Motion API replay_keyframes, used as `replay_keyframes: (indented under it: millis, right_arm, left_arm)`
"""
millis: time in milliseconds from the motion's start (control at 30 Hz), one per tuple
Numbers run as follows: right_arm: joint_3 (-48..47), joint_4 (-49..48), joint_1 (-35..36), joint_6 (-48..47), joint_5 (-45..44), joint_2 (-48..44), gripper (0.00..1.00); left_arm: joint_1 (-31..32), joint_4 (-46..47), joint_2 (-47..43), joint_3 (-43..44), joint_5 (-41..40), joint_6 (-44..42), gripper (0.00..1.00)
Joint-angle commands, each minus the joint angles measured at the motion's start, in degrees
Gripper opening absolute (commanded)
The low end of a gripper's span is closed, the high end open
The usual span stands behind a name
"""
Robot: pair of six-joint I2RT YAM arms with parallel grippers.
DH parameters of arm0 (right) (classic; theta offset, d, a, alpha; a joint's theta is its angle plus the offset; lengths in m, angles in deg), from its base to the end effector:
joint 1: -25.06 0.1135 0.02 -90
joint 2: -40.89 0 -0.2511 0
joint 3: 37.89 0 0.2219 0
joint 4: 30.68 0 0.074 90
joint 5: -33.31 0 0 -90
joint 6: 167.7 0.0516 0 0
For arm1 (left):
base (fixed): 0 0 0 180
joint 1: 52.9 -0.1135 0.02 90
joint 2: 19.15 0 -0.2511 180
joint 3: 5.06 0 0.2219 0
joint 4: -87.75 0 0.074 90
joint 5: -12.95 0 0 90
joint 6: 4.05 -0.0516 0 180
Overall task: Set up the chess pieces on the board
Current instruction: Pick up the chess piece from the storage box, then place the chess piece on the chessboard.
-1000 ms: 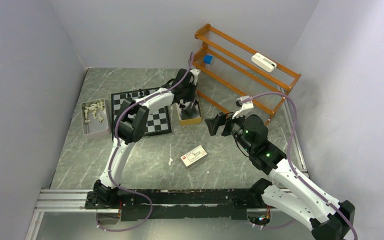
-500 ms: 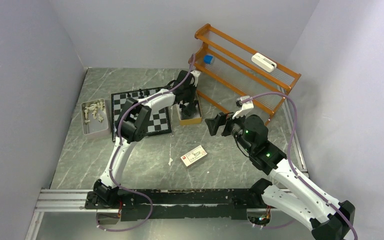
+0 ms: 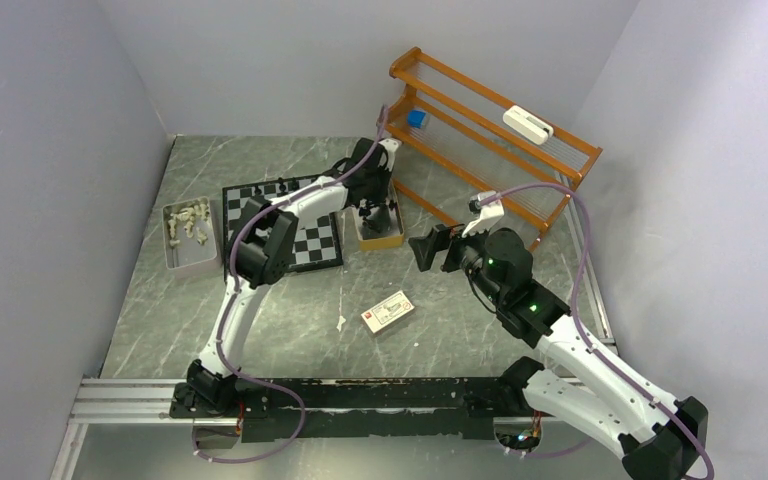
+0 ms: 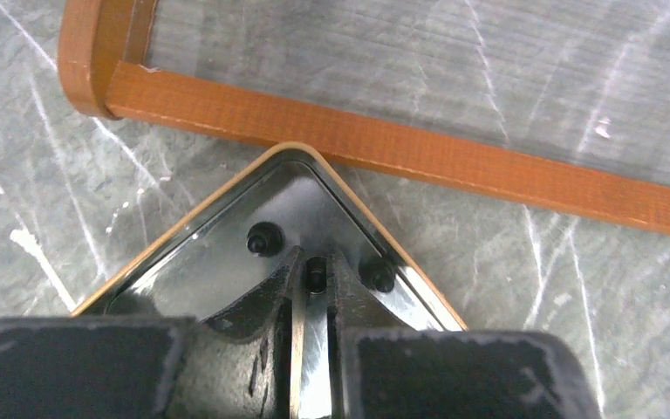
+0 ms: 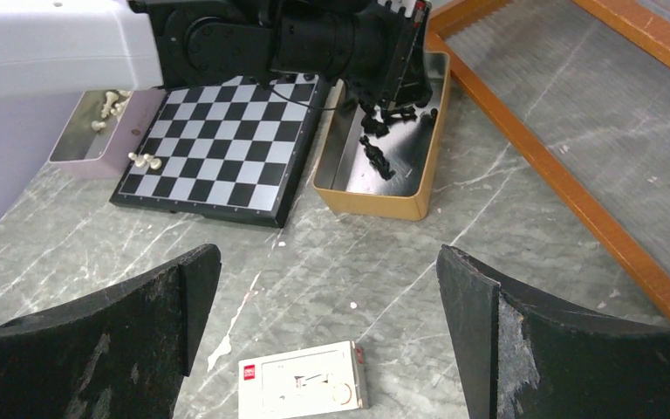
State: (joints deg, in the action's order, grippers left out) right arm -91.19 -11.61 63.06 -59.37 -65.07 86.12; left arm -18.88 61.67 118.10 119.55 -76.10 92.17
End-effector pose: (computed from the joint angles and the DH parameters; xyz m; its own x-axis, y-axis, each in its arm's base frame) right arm 0.1509 0.1083 0.2991 -0.2988 0.1614 -0.9406 -0.4239 0.8606 0.2823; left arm 0.4296 -0.2910 0.1568 -0.5772 0.2589 -0.7745 0.5106 0.8546 -0.0948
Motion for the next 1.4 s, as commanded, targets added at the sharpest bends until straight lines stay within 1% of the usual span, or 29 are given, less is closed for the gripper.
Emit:
replay_keyframes:
  millis: [0,267,433,633,800,933,967,1200,1367]
  right_arm:
    - [-1.2,-1.9,0.2,-0.3,0.3,-0.1,1.0]
    - [-0.9,-2.7,0.2,0.3,1.4,-0.3,1.0]
    - [-0.7,-2.7,0.2,0.4,1.8,-0.5,1.0]
    - [-0.5,-3.2,0.2,0.7,2.7,-1.0,1.0]
    - [0.1,-3.1,0.1,1.0,3.3,-1.1,1.0]
    - [0.2,-3.2,0.1,0.7,3.3,-0.9,1.0]
    - [0.3,-3.2,0.2,0.9,3.1,-0.9,1.0]
    - [0.6,-3.9,0.1,0.7,3.1,-0.6,1.0]
    - [-0.4,-3.6,0.1,0.4,2.6,-0.1,1.0]
  left_arm:
    - [0.4,0.3,-7.5,-2.9,-0.9,-0.1,0.13]
    - [0.3,0.1,-15.7,-10.6,-6.6,2.8,0.13]
    - [-1.9,0.7,-21.0,-16.1,-8.5,6.2,0.14]
    - [-7.3,0.5,-26.1,-22.1,-9.0,9.4,0.14]
    - [-11.8,0.2,-29.7,-27.0,-11.0,10.6,0.14]
    - [-16.3,0.4,-31.9,-30.9,-11.6,12.6,0.14]
    - [-18.7,1.7,-32.7,-33.4,-11.2,13.6,0.14]
    - [-22.8,1.4,-31.6,-35.0,-14.8,14.6,0.14]
    - [-25.0,2.9,-29.5,-34.1,-13.7,15.2,0.14]
